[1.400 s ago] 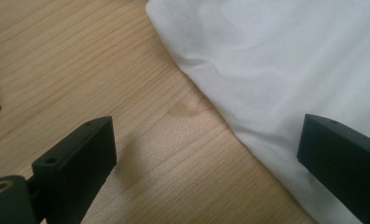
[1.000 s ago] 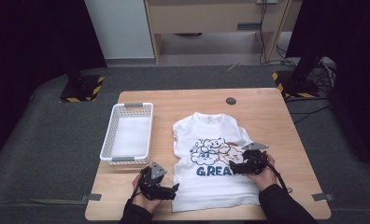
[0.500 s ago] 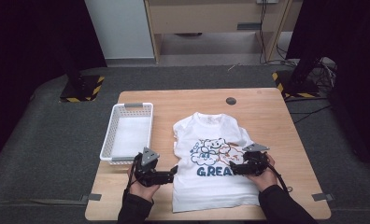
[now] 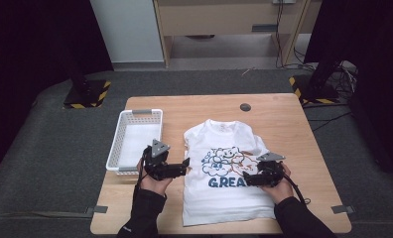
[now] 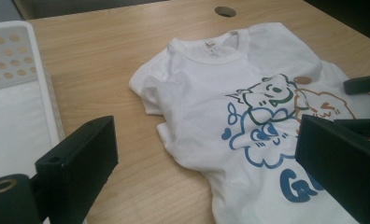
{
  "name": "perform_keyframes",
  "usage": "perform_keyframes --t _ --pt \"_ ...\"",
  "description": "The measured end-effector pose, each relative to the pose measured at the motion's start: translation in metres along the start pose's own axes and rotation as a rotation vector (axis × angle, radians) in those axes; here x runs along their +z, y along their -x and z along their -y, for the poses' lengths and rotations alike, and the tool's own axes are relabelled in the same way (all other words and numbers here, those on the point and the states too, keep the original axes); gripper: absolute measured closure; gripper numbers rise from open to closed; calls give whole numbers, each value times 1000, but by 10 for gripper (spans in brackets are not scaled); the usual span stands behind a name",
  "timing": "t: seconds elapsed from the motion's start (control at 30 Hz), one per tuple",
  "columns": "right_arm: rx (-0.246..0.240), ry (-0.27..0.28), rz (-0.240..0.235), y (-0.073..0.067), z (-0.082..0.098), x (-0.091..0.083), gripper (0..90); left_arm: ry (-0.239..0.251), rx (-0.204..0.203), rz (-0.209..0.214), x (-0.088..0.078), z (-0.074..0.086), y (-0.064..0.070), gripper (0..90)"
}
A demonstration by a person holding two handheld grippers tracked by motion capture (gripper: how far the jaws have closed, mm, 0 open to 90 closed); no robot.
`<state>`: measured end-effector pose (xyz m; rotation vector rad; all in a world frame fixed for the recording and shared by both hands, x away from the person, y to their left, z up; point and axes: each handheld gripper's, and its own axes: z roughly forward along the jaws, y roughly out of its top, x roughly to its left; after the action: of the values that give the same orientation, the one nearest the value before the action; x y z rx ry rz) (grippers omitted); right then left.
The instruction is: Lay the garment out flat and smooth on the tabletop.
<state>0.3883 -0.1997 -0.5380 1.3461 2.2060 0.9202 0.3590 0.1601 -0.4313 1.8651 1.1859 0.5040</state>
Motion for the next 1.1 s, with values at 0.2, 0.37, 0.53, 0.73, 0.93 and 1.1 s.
perform_keyframes --t 0.2,0.37,0.53,0.73,0.93,1.1 --pt "0 0 0 0 0 0 10 12 -2 -12 10 -11 0 57" --pt "0 0 1 0 0 0 10 24 -4 -16 18 -22 2 60" --pt "-2 0 -2 -2 -1 1 10 36 23 -26 23 -34 7 61" --pt "-3 -1 -3 -2 -1 1 10 44 31 -44 29 -42 5 63" --pt "-3 0 -3 -2 -1 1 10 43 14 -68 40 -48 -2 64" --pt "-3 -1 -3 -2 -1 1 10 37 6 -92 52 -49 -6 66"
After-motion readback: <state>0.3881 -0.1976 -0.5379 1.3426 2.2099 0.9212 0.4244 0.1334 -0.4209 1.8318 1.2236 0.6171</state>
